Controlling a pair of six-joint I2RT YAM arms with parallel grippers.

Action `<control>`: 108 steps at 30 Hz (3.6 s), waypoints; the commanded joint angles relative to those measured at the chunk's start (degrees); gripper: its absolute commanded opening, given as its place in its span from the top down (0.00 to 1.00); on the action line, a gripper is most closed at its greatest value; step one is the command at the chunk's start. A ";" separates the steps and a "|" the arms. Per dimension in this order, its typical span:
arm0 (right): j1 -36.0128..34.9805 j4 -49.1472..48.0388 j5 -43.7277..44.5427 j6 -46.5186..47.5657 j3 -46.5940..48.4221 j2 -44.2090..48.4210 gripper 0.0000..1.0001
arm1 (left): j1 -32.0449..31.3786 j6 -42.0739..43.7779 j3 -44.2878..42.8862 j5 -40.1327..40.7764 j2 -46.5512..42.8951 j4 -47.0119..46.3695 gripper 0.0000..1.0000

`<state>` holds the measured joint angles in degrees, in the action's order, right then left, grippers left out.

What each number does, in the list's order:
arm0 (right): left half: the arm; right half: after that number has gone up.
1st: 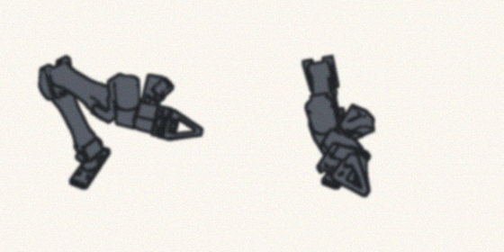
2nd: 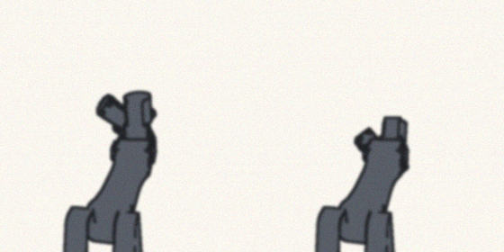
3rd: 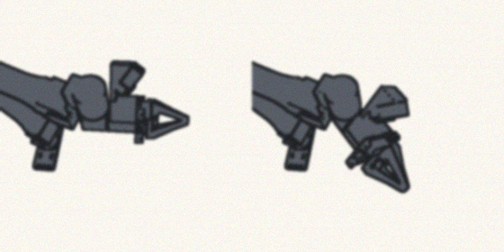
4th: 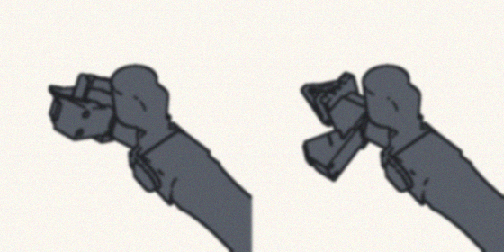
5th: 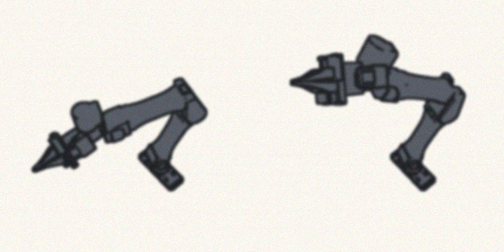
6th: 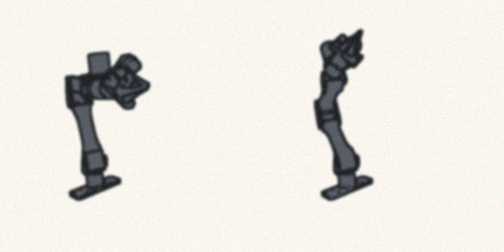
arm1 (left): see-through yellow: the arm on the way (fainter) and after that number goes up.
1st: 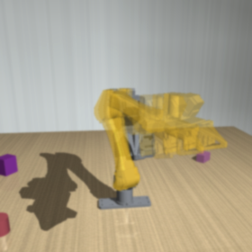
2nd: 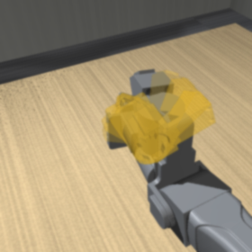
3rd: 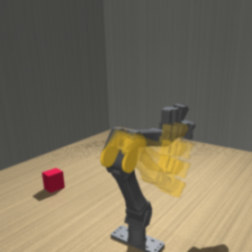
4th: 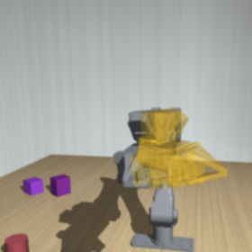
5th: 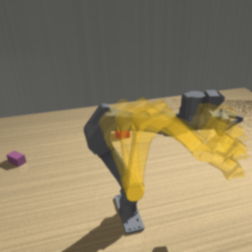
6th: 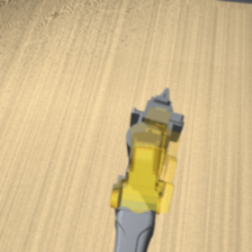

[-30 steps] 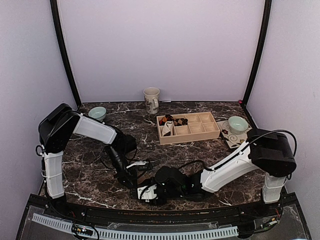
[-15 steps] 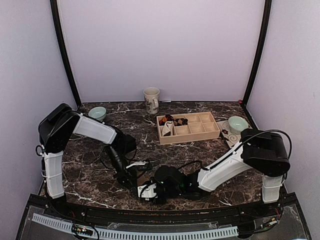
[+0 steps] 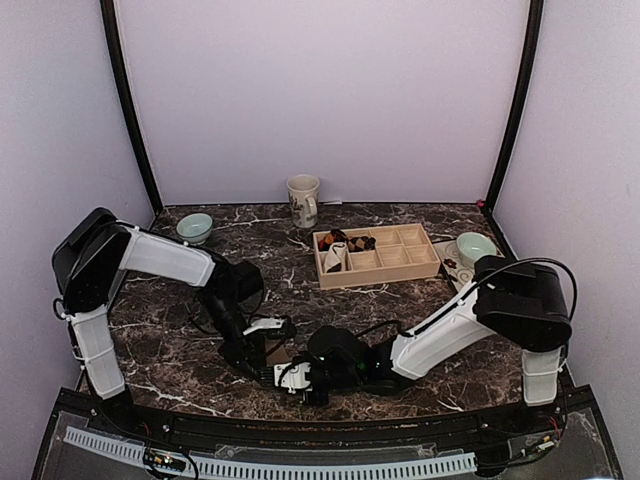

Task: Roll the socks
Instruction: Roll the sock at the center of the board.

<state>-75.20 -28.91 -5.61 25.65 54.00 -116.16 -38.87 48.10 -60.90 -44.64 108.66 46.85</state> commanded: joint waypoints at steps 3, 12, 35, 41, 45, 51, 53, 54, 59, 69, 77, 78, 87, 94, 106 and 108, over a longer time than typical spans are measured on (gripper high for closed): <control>0.40 8.95 -5.13 -8.08 -1.70 -3.26 1.00 | 4.11 -6.59 9.27 15.78 -14.50 -10.74 0.64; 1.81 16.18 -13.39 -18.40 1.57 -5.46 1.00 | 7.51 -5.06 23.21 17.38 -34.87 -19.81 0.64; 10.76 26.25 -36.26 -45.88 10.73 -19.80 1.00 | -10.58 -3.70 21.77 19.62 -33.00 -18.02 0.69; 10.87 21.88 -36.78 -50.26 8.97 -20.47 1.00 | -12.17 -3.66 25.65 25.45 -32.92 -24.49 0.64; 10.88 21.63 -36.41 -50.86 9.16 -20.62 1.00 | -12.53 -4.31 28.12 28.59 -33.13 -28.83 0.60; 10.88 22.15 -35.89 -50.90 9.98 -20.79 1.00 | -12.98 -3.66 28.77 29.83 -31.22 -30.69 0.75; 10.88 21.86 -35.07 -51.04 9.90 -20.33 1.00 | -12.98 -4.14 28.67 30.46 -30.04 -31.44 0.87; 10.87 21.80 -34.72 -51.05 9.90 -20.06 1.00 | -12.98 -4.28 28.60 30.47 -29.43 -31.71 0.93; 10.90 17.37 -30.14 -52.63 6.81 -16.07 0.67 | -12.98 -4.31 28.56 29.08 -28.17 -30.59 1.00; 11.48 -0.98 -13.44 -58.23 -12.62 0.78 0.01 | -12.43 -3.93 25.58 25.26 -23.86 -25.15 1.00; 7.36 -1.65 26.32 -57.26 -29.45 32.63 0.01 | -10.17 -1.45 24.23 21.15 -21.05 -25.31 1.00; 7.39 -3.62 29.25 -57.86 -31.37 36.12 0.01 | -10.24 -0.63 24.09 21.09 -20.48 -25.80 1.00; 7.14 2.86 42.49 -50.30 -31.14 58.77 0.01 | -14.34 4.55 14.47 21.41 -9.90 -23.59 1.00; 6.24 -10.91 28.01 -38.05 -43.54 70.58 0.01 | -14.65 0.26 9.17 14.03 -8.84 -20.77 1.00; 3.85 14.84 13.01 -30.81 -29.15 60.43 0.01 | -12.27 -5.35 -3.41 0.67 6.09 -13.85 1.00; 1.75 16.47 12.20 -27.62 -26.93 56.45 0.01 | -10.44 -6.32 -5.20 -3.63 7.86 -11.17 1.00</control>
<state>-70.30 -19.62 12.27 -8.49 23.68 -53.89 -51.86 44.31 -64.64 -41.47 111.33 26.24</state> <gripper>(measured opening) 0.994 0.059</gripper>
